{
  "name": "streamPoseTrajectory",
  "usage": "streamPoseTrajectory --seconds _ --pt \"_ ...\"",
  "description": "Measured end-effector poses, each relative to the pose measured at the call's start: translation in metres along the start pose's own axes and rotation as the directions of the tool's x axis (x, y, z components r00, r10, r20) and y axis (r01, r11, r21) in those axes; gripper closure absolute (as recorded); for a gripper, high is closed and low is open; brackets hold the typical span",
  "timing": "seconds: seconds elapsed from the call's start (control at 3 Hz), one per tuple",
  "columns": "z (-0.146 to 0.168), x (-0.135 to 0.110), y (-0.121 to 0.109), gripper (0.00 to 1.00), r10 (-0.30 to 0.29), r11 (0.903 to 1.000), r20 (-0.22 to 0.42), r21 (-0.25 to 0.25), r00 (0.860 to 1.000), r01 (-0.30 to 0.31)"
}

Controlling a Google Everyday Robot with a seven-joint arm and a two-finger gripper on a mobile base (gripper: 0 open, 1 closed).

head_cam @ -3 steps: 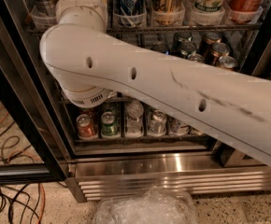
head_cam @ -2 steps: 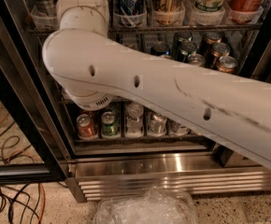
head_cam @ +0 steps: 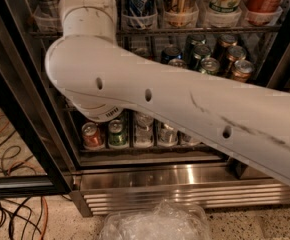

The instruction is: Pick blue plastic bottle from top shelf of fridge

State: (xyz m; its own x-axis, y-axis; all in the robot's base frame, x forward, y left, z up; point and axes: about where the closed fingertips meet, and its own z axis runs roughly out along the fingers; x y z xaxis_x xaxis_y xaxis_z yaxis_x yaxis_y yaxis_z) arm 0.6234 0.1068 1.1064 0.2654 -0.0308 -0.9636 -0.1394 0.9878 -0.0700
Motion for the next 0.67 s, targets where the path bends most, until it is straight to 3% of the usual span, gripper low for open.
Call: streamPoseTrajectory --seconds 0.33,0.67 --pt "-0.0057 -0.0072 0.0041 1.00 0.018 0.9994 0.018 -0.031 1.000 -0.018" --pt "-0.0041 -0.0141 0.0035 1.00 0.012 0.9996 0.013 -0.026 1.000 -0.012"
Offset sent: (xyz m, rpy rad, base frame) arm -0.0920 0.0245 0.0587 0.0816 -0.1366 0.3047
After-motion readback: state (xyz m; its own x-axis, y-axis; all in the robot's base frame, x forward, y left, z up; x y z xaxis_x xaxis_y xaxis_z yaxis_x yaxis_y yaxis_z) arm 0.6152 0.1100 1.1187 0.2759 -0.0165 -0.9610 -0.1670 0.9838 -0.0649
